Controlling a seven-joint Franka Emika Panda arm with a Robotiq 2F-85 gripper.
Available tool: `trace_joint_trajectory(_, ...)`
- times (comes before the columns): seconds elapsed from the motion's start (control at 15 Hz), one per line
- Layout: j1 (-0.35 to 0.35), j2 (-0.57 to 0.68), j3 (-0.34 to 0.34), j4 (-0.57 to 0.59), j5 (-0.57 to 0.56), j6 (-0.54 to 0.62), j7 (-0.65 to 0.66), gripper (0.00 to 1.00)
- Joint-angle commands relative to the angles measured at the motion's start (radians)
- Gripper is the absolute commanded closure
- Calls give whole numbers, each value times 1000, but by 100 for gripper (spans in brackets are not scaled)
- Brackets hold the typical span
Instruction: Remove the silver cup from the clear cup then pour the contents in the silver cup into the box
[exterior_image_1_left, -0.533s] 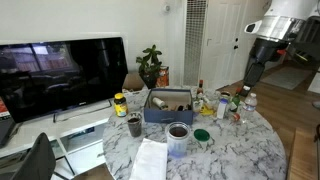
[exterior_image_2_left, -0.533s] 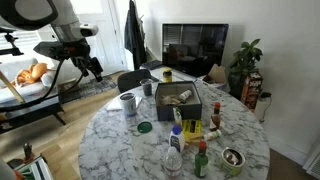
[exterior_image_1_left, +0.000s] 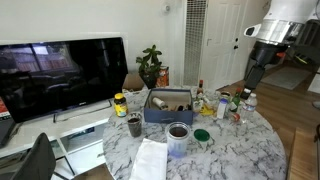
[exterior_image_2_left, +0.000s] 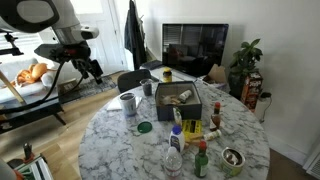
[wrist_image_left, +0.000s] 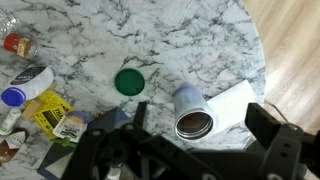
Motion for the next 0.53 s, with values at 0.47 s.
trace_joint_trajectory(0.47,-40,299,139,225,-32,-43,258,0)
